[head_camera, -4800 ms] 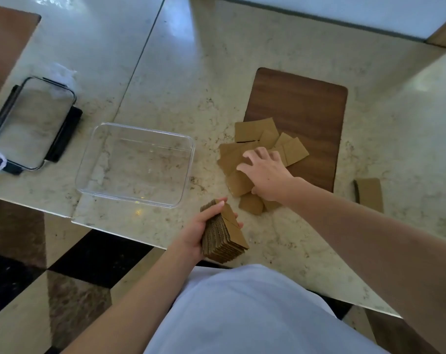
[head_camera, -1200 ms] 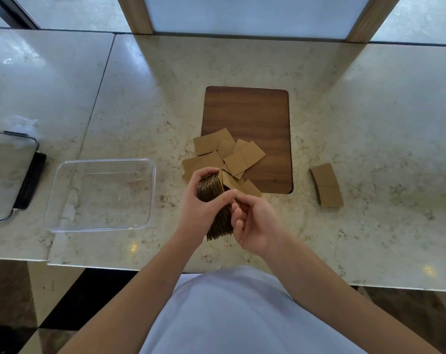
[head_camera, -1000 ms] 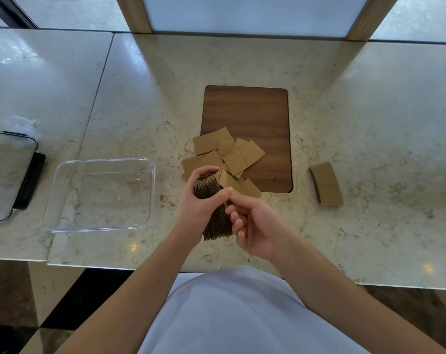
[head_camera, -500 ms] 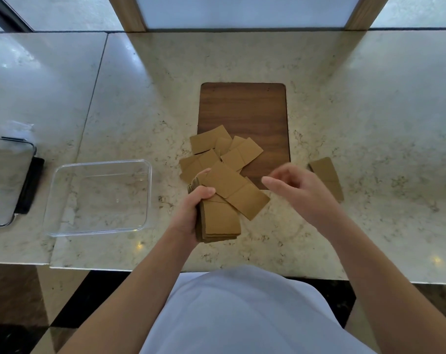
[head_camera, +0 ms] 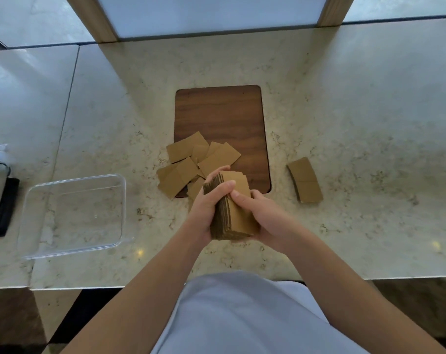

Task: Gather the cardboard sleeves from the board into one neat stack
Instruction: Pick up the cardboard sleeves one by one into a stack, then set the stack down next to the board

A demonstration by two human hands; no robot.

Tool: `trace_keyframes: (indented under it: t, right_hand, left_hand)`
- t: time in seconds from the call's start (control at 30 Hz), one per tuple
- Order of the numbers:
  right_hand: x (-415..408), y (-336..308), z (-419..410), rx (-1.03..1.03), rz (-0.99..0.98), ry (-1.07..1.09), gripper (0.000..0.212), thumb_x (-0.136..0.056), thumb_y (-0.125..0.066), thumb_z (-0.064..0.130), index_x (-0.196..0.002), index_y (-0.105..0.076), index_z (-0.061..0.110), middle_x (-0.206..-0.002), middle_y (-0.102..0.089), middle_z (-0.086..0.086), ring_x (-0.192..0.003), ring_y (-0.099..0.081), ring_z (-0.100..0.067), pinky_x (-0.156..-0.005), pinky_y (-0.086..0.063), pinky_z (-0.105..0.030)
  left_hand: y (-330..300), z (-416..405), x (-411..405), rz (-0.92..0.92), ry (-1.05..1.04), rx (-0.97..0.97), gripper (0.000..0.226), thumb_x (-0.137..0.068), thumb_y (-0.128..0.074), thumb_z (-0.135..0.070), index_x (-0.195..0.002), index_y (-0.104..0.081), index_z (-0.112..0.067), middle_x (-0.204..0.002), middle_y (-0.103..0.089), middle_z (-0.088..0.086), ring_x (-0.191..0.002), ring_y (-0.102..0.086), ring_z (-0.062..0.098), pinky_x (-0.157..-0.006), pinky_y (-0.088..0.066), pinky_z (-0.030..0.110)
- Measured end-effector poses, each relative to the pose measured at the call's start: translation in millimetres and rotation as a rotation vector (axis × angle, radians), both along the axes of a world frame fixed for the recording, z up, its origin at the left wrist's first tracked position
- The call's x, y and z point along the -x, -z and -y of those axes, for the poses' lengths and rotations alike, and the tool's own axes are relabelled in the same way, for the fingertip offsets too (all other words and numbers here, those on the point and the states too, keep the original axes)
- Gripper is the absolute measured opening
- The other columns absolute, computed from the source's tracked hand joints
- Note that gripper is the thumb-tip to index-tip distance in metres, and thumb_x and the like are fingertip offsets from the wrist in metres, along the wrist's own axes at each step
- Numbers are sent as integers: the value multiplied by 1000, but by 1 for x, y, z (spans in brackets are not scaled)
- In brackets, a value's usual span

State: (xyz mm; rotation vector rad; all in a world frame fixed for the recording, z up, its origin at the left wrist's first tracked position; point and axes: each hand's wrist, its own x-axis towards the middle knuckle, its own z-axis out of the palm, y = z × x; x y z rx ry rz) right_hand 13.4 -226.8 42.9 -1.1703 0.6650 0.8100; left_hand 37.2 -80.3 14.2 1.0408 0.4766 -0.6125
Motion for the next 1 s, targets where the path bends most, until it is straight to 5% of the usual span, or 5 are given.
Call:
trace_keyframes:
  t: [0.37, 0.57, 0.7, 0.87, 1.0]
  right_hand:
    - [2, 24, 89, -18, 28, 199, 50, -92, -70, 46, -137, -54, 29, -122, -72, -4, -108, -71, -25, -78, -62, -41]
    - [-15, 30, 132, 404, 173, 120, 55, -96, -68, 40, -142, -45, 21, -123, -64, -4, -99, -67, -18, -61, -58, -25]
    - [-39, 35, 151, 468, 233, -10, 19, -94, -71, 28, -111, -65, 24, -118, -70, -13, -99, -71, -27, -82, -62, -47]
    - [-68, 51, 161, 684, 163, -267, 69, -95, -63, 46, -148, -45, 6, -148, -42, -20, -137, -41, -41, -111, -41, -55]
    - [-72, 64, 169, 688, 129, -297, 72, -96, -60, 47, -153, -40, 9, -160, -32, -17, -145, -31, -40, -116, -34, -54]
  left_hand:
    - [10, 93, -36, -193, 347, -168, 83, -65, -89, -44, -127, -39, -20, -125, -57, 15, -89, -78, 22, -67, -62, 35]
    - [28, 151, -43, -160, 285, -278, 30, -97, -69, -25, -117, -67, -4, -111, -76, 11, -92, -75, 21, -65, -59, 27]
    - [16, 182, -50, -292, 142, -201, 15, -102, -60, -25, -101, -72, -15, -83, -81, -1, -70, -76, 11, -51, -57, 23]
    - [8, 205, -63, -352, 121, -345, 17, -99, -61, -32, -104, -70, -18, -95, -70, 0, -84, -64, 13, -47, -50, 21]
    - [11, 217, -69, -365, 159, -446, 19, -100, -58, -30, -111, -64, -16, -97, -65, 2, -86, -62, 17, -59, -50, 29]
